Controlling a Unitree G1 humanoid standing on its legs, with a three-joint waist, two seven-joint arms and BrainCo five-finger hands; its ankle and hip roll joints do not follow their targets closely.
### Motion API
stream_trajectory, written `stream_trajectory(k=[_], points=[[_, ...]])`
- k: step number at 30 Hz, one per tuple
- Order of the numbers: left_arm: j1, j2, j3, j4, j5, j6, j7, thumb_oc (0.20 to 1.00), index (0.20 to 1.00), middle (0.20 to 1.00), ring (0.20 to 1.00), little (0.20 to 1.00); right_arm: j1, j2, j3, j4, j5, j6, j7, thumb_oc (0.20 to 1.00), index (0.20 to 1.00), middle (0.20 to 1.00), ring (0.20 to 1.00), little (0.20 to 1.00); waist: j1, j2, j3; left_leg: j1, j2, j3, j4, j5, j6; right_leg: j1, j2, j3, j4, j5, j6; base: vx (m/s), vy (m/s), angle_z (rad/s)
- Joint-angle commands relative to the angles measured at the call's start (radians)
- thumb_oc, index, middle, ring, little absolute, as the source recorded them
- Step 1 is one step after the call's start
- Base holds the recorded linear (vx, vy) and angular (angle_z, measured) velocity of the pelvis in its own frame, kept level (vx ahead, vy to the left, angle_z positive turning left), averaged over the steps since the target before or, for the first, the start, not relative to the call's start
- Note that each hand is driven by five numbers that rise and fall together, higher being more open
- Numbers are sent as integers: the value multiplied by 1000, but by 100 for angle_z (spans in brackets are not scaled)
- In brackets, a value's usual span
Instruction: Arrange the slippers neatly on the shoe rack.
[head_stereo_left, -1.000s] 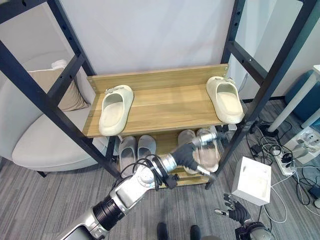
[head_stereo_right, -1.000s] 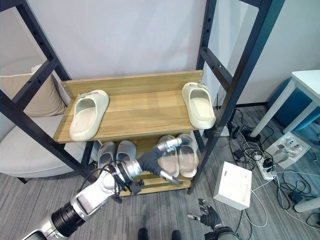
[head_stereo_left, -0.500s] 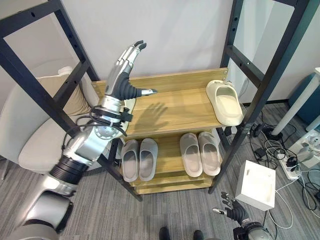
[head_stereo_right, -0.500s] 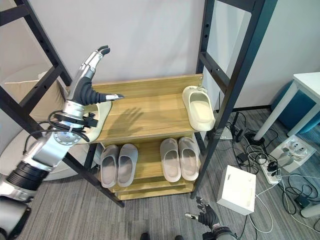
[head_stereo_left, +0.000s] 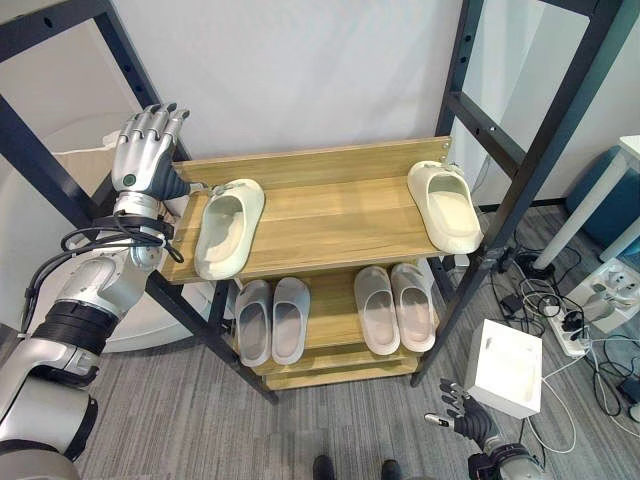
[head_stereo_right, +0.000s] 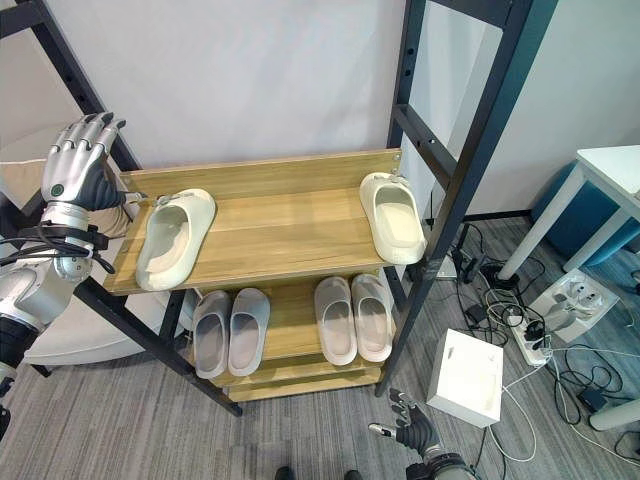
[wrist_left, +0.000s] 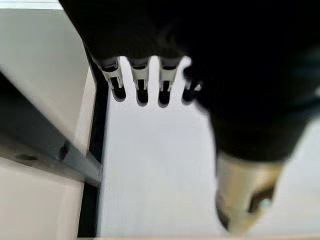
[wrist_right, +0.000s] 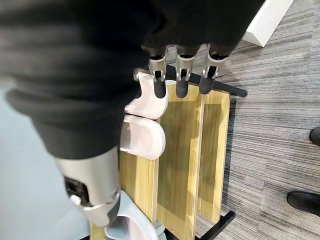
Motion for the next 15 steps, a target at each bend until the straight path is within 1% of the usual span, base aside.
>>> stream_trajectory(k=[1, 5, 9, 12, 15], points=[[-199, 46, -24, 148, 30, 40, 9, 1000, 1000, 1000, 1000, 1000, -14, -8, -4, -72, 37, -48, 9, 1000, 1000, 1000, 1000, 1000, 0, -26, 21, 110, 10, -5, 0, -183, -21, 10, -33, -18, 0, -62, 89, 0, 0, 0], [-254, 48, -61, 207, 31, 56, 6, 1000, 1000, 1000, 1000, 1000, -3, -14, -11, -93, 52, -51, 4, 1000, 1000, 1000, 1000, 1000, -13, -37, 26, 97, 13, 3, 0, -183, -19, -9, -30, -6, 0, -58, 93, 33, 31, -5], [-273, 47, -77, 221, 32, 63, 7, 1000, 1000, 1000, 1000, 1000, 2, -11, -16, -101, 54, -53, 3, 1000, 1000, 1000, 1000, 1000, -13, -42, 26, 91, 14, 11, 0, -184, -18, -19, -29, 2, 0, -56, 94, 32, 20, -13], [-309, 51, -106, 248, 35, 65, -2, 1000, 1000, 1000, 1000, 1000, 4, -11, -19, -111, 56, -52, -2, 1000, 1000, 1000, 1000, 1000, -18, -47, 30, 84, 14, 23, 0, -184, -16, -32, -27, 13, 0, -52, 96, 35, 21, -13], [-310, 52, -111, 252, 34, 65, -2, 1000, 1000, 1000, 1000, 1000, 5, -9, -22, -113, 59, -52, -6, 1000, 1000, 1000, 1000, 1000, -19, -49, 36, 81, 14, 27, 0, -185, -15, -38, -26, 20, 0, -51, 96, 36, 12, -9]])
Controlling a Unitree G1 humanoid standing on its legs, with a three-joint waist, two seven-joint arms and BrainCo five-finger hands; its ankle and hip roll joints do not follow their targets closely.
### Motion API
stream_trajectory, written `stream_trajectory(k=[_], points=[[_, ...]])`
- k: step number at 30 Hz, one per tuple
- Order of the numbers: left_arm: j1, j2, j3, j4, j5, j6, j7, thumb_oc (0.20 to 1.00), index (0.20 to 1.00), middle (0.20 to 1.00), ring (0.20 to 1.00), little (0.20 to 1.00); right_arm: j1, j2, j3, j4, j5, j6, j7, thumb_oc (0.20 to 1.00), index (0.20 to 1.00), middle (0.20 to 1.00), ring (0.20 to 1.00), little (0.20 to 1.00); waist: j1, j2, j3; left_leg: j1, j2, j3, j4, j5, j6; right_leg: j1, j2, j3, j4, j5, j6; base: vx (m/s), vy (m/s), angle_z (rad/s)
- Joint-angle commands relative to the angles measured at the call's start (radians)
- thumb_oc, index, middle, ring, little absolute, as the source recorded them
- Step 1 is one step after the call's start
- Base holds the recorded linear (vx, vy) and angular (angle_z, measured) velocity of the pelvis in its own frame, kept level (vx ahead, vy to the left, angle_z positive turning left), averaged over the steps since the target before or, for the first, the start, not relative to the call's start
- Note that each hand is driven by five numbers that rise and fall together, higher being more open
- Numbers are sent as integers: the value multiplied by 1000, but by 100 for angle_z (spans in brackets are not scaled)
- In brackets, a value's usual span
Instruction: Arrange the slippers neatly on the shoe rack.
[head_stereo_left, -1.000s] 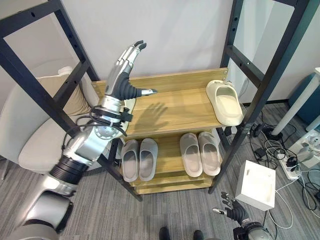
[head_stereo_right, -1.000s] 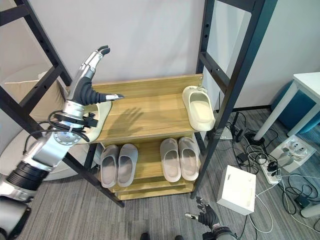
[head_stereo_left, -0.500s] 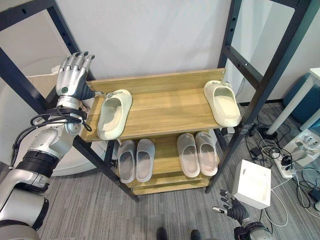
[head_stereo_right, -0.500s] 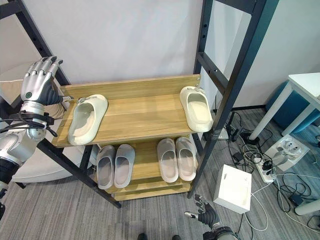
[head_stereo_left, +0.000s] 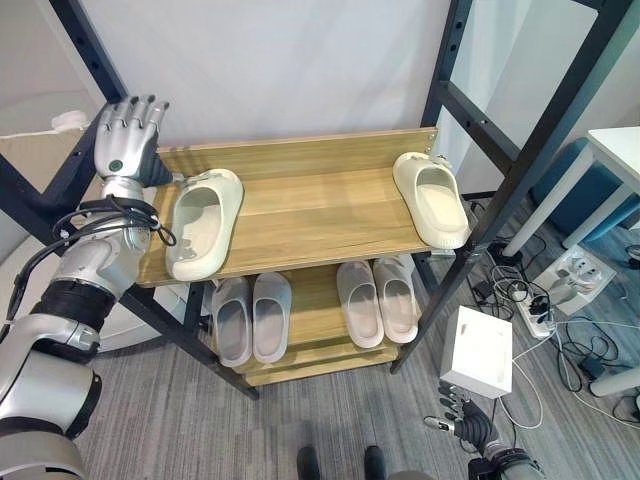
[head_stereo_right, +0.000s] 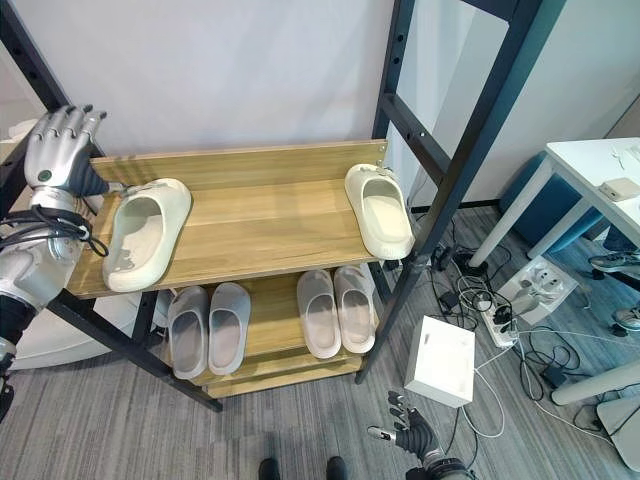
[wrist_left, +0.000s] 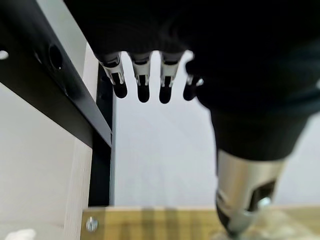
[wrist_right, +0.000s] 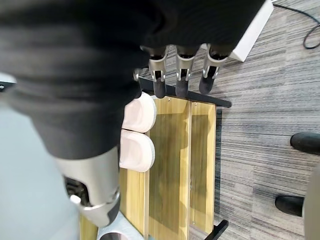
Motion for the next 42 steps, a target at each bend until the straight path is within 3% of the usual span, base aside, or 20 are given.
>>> stream_trajectory(k=[1, 7, 8, 11, 19, 29, 41, 42], points=[[-155, 31, -10, 79, 17, 6, 9, 1000, 1000, 1000, 1000, 1000, -23, -7, -23, -103, 40, -51, -12, 1000, 1000, 1000, 1000, 1000, 1, 4, 43, 124, 11, -15, 0, -185, -15, 23, -28, -26, 0, -61, 96, 10, 3, -8], [-123, 19, 63, 13, -11, 13, 62, 1000, 1000, 1000, 1000, 1000, -18, 2, -12, -103, 45, -53, -13, 1000, 1000, 1000, 1000, 1000, 10, 7, 51, 128, 9, -20, 0, -188, -15, 28, -30, -33, 0, -69, 93, 5, -3, -2], [-101, 5, 117, -34, -40, 14, 115, 1000, 1000, 1000, 1000, 1000, -17, 5, -10, -107, 47, -58, -21, 1000, 1000, 1000, 1000, 1000, 14, 11, 53, 135, 8, -28, 0, -190, -15, 37, -30, -37, 0, -73, 90, 0, 0, 0], [-52, -1, 181, -136, -48, 12, 137, 1000, 1000, 1000, 1000, 1000, -15, 10, -9, -115, 42, -58, -21, 1000, 1000, 1000, 1000, 1000, 24, 13, 54, 142, 9, -36, 0, -190, -16, 50, -31, -45, 0, -77, 87, -21, -39, 3], [86, 7, 254, -274, -9, -18, 41, 1000, 1000, 1000, 1000, 1000, -17, 9, -22, -109, 21, -32, -3, 1000, 1000, 1000, 1000, 1000, 45, 23, 55, 149, 9, -50, 0, -187, -18, 66, -32, -63, 0, -83, 82, -24, -37, 9], [65, 45, 130, -161, 122, -2, -56, 1000, 1000, 1000, 1000, 1000, -13, -17, -17, -116, 27, -30, 13, 1000, 1000, 1000, 1000, 1000, 39, 26, 62, 144, 9, -66, 0, -182, -20, 69, -30, -80, 0, -83, 80, -16, -18, 6], [-93, 26, -5, 28, 102, 19, -75, 1000, 1000, 1000, 1000, 1000, 1, -33, -38, -140, 42, -34, 11, 1000, 1000, 1000, 1000, 1000, 12, 17, 63, 130, 11, -49, 0, -185, -16, 44, -28, -59, 0, -75, 87, 19, 6, -3], [-119, 24, -20, 64, 93, 21, -74, 489, 489, 489, 489, 489, 4, -32, -38, -144, 46, -35, 11, 1000, 1000, 1000, 1000, 1000, 5, 17, 62, 128, 11, -43, 0, -185, -16, 39, -27, -54, 0, -73, 87, 34, 22, -11]])
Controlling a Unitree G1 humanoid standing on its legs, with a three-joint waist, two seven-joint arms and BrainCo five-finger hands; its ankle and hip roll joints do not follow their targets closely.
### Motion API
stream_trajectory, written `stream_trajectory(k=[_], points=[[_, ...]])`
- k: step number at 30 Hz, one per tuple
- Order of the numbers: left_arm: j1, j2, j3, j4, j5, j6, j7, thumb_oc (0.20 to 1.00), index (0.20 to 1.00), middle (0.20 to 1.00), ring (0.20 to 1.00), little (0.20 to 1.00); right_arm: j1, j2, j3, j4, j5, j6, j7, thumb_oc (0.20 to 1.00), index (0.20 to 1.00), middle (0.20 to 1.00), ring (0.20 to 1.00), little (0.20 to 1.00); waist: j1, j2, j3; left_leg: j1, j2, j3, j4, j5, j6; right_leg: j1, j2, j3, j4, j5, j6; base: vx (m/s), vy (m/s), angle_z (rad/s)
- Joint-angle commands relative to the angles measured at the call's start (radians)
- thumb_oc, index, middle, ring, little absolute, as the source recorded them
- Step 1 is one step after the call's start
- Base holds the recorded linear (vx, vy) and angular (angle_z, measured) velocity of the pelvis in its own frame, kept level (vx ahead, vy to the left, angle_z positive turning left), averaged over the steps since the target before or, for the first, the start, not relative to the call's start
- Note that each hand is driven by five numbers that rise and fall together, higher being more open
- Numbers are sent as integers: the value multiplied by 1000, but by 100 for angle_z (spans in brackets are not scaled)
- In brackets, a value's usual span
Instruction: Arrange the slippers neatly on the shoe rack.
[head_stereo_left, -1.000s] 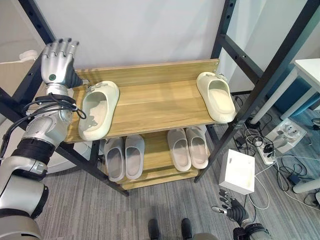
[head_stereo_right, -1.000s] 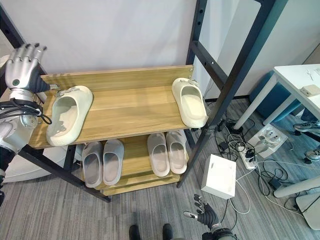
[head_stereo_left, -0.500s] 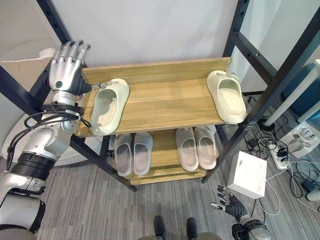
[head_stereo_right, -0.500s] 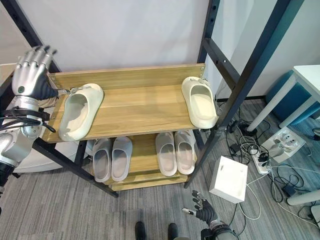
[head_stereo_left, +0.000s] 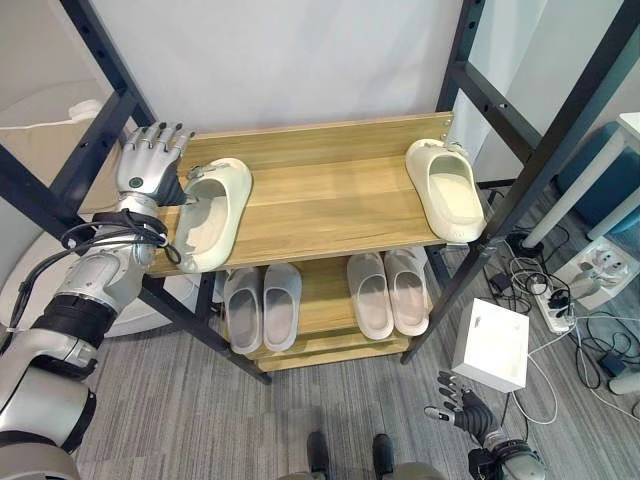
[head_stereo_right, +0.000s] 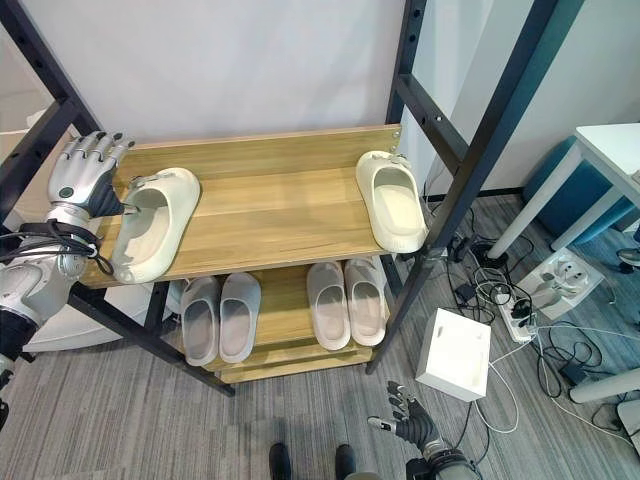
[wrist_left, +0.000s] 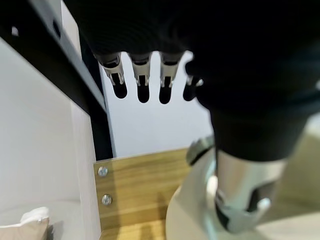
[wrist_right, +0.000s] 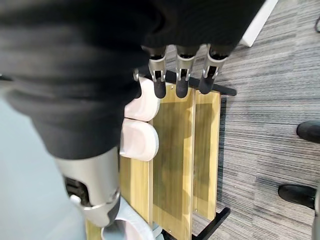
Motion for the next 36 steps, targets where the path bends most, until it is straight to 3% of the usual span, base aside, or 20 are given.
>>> stream_trajectory(k=[1, 13, 18, 22, 24, 36], points=[[-215, 26, -26, 140, -2, 23, 23, 200, 200, 200, 200, 200, 12, -21, -33, -111, 30, -38, 0, 1000, 1000, 1000, 1000, 1000, -9, -24, 4, 120, 12, -5, 0, -189, -11, 17, -27, -21, 1, -69, 86, 38, 22, -12], [-320, -20, -76, 207, -82, 16, 50, 200, 200, 200, 200, 200, 13, -5, -28, -78, 30, -40, -13, 1000, 1000, 1000, 1000, 1000, -30, -22, 3, 113, 12, 20, 0, -190, -7, -5, -24, 9, 1, -62, 88, 12, 5, -8], [-282, -85, -21, 18, -105, -1, 49, 200, 200, 200, 200, 200, -13, 20, -29, -30, 26, -38, -32, 1000, 1000, 1000, 1000, 1000, -24, -16, 1, 128, 12, 15, 0, -194, -6, 17, -26, 1, 1, -72, 83, -17, -22, 1], [-275, -138, -16, -31, -110, -3, 21, 200, 200, 200, 200, 200, -19, 26, -33, -18, 25, -28, -32, 1000, 1000, 1000, 1000, 1000, -25, -10, -2, 137, 12, 10, 0, -195, -6, 30, -26, -6, 1, -78, 80, -32, -45, -1], [-306, -204, -42, 6, -106, 3, 12, 200, 200, 200, 200, 200, -25, 28, -30, -13, 28, -17, -30, 1000, 1000, 1000, 1000, 1000, -32, -4, -7, 143, 14, 7, 0, -194, -9, 38, -25, -6, 1, -82, 76, -44, -80, 0], [-467, -307, -165, 312, -167, 17, -2, 200, 200, 200, 200, 200, 8, -4, -60, -34, 69, -21, -39, 1000, 1000, 1000, 1000, 1000, -88, 10, -17, 141, 29, 36, 0, -185, -22, 25, -9, 19, 1, -81, 70, -11, -83, -4]])
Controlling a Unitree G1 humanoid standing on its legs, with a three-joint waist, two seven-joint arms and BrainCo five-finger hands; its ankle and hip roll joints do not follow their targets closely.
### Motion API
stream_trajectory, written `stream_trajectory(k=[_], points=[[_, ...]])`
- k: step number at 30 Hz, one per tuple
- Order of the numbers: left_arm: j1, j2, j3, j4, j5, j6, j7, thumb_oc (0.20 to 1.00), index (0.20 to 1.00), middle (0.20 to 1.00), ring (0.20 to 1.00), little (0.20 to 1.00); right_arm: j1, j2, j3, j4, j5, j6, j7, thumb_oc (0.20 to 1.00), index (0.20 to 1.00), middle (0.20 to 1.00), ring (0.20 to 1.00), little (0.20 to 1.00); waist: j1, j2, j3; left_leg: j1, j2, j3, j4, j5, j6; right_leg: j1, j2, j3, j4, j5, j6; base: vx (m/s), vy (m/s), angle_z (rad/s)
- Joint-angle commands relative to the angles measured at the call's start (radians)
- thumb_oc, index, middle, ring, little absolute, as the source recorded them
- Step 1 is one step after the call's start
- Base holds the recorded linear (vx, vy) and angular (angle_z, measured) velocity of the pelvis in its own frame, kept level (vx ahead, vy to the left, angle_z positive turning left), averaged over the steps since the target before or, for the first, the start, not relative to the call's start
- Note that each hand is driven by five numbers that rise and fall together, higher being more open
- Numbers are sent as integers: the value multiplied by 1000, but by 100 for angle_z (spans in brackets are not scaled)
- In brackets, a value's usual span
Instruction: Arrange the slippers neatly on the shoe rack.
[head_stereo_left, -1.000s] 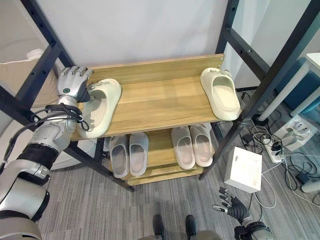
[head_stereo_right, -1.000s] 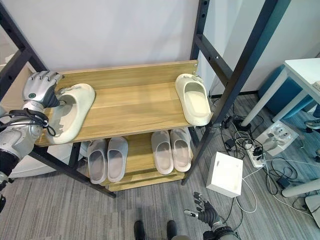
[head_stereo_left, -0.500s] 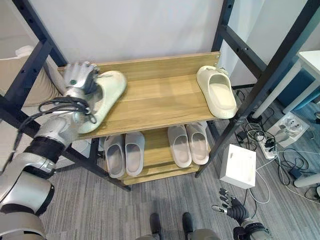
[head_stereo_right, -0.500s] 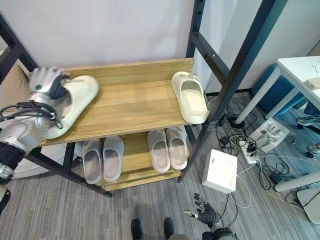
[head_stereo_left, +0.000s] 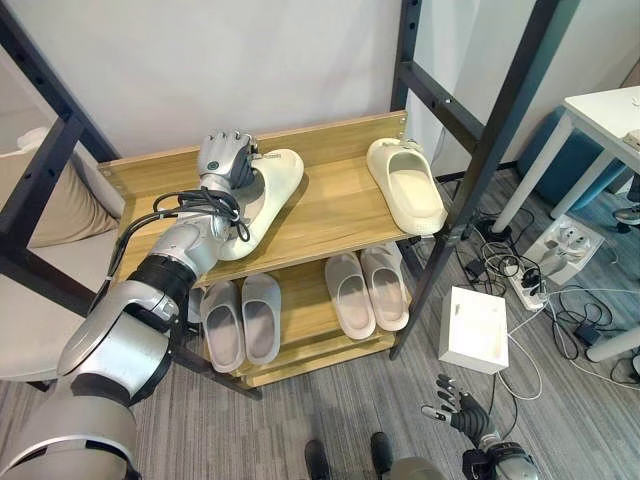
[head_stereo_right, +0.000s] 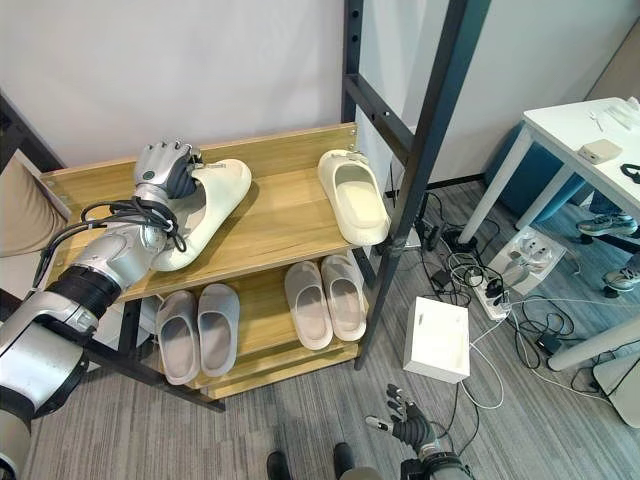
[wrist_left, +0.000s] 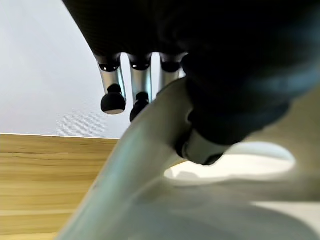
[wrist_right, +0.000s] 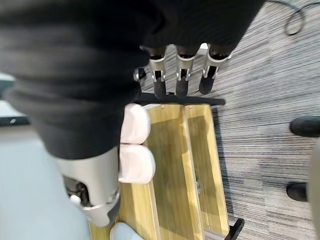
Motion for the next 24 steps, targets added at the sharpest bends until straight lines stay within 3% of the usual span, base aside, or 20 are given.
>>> stream_trajectory(k=[1, 4, 11, 12, 24], points=[[-206, -16, -6, 122, -40, -4, 22, 200, 200, 200, 200, 200, 8, -46, -51, -60, 36, -39, -10, 1000, 1000, 1000, 1000, 1000, 1, -8, -8, 116, 14, -23, -6, -187, -31, 20, -18, -22, 1, -90, 73, 18, -79, -25], [-256, -90, -15, 207, -55, 8, 23, 200, 200, 200, 200, 200, -18, -47, -47, -46, 65, -57, -26, 1000, 1000, 1000, 1000, 1000, -15, -1, -14, 116, 20, -14, -6, -185, -34, 17, -9, -12, 1, -95, 69, 45, -126, -13], [-311, -146, -52, 305, -70, 15, 23, 200, 200, 200, 200, 200, -17, -58, -51, -29, 92, -55, -41, 1000, 1000, 1000, 1000, 1000, -52, 23, -27, 128, 35, 20, -6, -190, -43, 14, 5, 16, 1, -104, 60, 49, -87, -13], [-319, -144, -59, 310, -74, 10, 19, 1000, 1000, 1000, 1000, 1000, -16, -59, -45, -19, 84, -56, -44, 1000, 1000, 1000, 1000, 1000, -57, 31, -28, 129, 37, 26, -6, -191, -44, 14, 9, 20, 1, -107, 59, 4, -65, -2], [-357, -79, -143, 296, 25, 17, -10, 1000, 1000, 1000, 1000, 1000, -49, -60, -35, 29, 90, -58, -29, 1000, 1000, 1000, 1000, 1000, -30, 28, -39, 149, 32, -12, -6, -190, -47, 58, 6, -24, 1, -120, 52, -14, -4, 3]])
